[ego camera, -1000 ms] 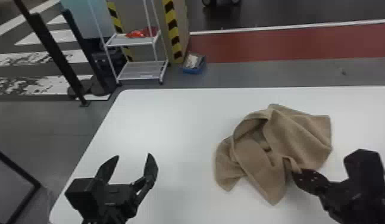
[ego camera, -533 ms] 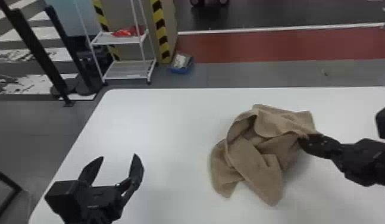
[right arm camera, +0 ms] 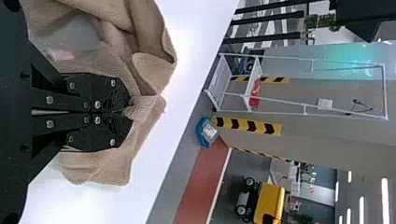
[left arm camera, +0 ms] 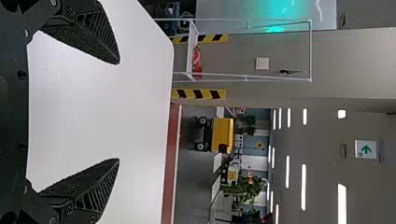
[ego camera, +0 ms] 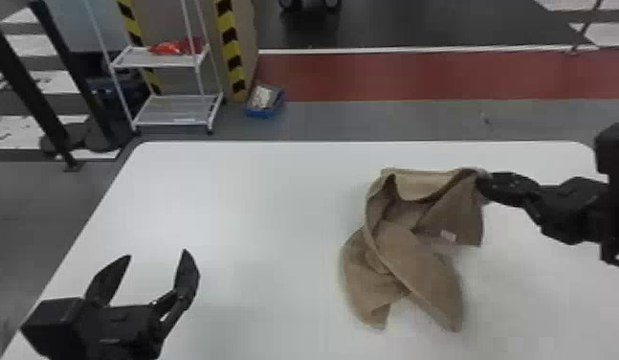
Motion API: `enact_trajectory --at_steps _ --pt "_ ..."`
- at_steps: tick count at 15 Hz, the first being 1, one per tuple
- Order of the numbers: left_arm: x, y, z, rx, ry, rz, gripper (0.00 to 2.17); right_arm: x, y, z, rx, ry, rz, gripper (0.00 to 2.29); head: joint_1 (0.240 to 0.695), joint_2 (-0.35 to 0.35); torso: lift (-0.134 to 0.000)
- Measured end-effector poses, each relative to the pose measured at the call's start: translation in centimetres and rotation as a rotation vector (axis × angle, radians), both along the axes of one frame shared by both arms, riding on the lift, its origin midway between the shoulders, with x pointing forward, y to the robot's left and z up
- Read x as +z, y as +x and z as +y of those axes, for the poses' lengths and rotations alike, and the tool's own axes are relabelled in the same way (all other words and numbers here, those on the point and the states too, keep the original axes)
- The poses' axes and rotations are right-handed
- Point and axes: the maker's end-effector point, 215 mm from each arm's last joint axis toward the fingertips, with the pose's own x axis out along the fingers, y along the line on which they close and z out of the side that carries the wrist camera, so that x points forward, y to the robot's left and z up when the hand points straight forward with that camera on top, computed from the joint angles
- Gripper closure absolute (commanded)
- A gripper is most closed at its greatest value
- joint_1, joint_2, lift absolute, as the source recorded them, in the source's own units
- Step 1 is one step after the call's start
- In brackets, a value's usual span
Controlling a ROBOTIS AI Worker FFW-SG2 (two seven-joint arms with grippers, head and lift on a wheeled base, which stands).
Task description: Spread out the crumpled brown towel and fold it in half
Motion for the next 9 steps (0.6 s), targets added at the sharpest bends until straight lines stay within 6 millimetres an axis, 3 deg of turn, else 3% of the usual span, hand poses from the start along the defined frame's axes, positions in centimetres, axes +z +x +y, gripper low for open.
enact_trajectory --at_steps 2,4,5,7,9 --pt "0.0 -0.2 0.0 0.0 -0.002 -0.002 0.15 0.0 0.5 1.6 0.097 -0.118 0.014 0.91 0.695 0.054 -0.123" --pt "0.0 -0.3 0.0 0.001 -0.002 -0.002 0.15 -3.4 -0.6 4.2 0.2 -0.254 0.087 0.26 0.695 0.083 -0.123" --pt "-0.1 -0.4 0.1 0.002 -0.001 -0.001 0.15 -5.6 -1.2 5.2 0.229 -0.306 0.123 0.05 0.695 0.108 -0.123" --pt "-0.1 -0.5 0.2 0.003 0.0 0.001 0.15 -8.1 -2.2 6.2 0.247 -0.325 0.164 0.03 0.695 0.123 -0.123" --pt "-0.1 -0.5 0.3 0.003 0.002 0.001 0.15 -8.1 -3.2 6.1 0.246 -0.247 0.18 0.06 0.695 0.127 -0.123"
